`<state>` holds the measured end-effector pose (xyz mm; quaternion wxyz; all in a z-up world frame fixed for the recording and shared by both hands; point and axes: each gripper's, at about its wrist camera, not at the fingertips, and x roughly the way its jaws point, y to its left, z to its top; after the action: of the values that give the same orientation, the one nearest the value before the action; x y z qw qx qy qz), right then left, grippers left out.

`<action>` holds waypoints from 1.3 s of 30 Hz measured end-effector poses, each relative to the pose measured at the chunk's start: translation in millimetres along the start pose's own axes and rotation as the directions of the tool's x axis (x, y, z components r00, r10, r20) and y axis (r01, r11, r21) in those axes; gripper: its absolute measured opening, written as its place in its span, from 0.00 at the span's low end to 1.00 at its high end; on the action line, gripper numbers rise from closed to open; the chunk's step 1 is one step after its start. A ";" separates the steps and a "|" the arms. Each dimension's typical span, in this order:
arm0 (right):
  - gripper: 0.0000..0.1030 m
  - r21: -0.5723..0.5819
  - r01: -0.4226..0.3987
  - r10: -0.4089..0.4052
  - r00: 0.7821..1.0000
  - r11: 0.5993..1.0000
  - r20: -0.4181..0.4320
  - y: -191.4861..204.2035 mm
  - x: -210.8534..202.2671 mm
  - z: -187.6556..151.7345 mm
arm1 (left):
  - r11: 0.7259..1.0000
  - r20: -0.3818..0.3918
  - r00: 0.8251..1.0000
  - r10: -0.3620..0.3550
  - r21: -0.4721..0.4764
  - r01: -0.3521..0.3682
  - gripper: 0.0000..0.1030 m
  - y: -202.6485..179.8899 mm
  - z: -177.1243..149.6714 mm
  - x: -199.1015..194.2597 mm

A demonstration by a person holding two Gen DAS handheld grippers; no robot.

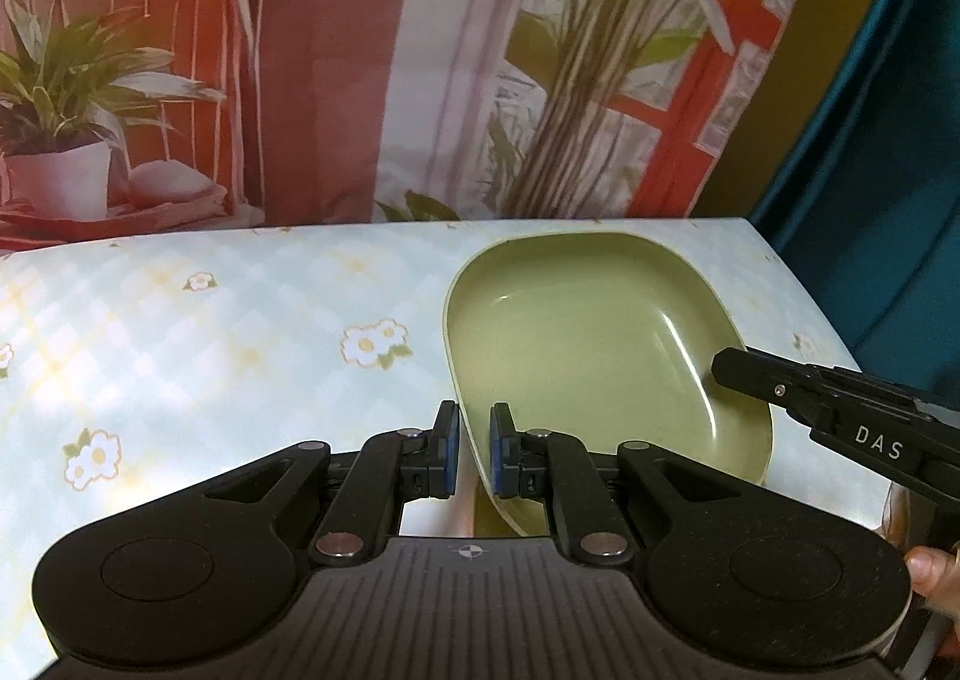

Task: Organize plates and bowls
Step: 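Grasp the green plate with the left gripper and lower it onto the plate stack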

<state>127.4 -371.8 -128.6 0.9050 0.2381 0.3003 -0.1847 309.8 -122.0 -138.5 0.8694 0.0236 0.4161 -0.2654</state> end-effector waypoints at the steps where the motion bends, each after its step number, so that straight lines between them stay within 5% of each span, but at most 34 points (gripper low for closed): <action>1: 0.06 0.004 -0.001 0.001 1.000 1.000 0.001 0.6 -5.1 -4.4 | 1.000 -0.003 1.000 -0.002 0.008 0.002 0.11 -1.9 -2.2 -1.6; 16: 0.08 0.060 0.000 0.000 1.000 0.998 -0.012 5.7 -40.7 -54.2 | 0.998 -0.024 0.999 0.025 0.059 -0.024 0.11 -9.6 -27.9 -14.4; 39: 0.09 -0.026 0.050 -0.051 0.998 0.998 -0.040 15.7 -40.2 -79.5 | 0.995 -0.064 0.997 0.040 0.089 -0.034 0.11 -12.9 -35.0 -0.1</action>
<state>68.5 -308.2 -154.3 0.8966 0.2228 0.3271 -0.1989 278.7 -123.8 -158.9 0.8582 0.0783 0.4319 -0.2663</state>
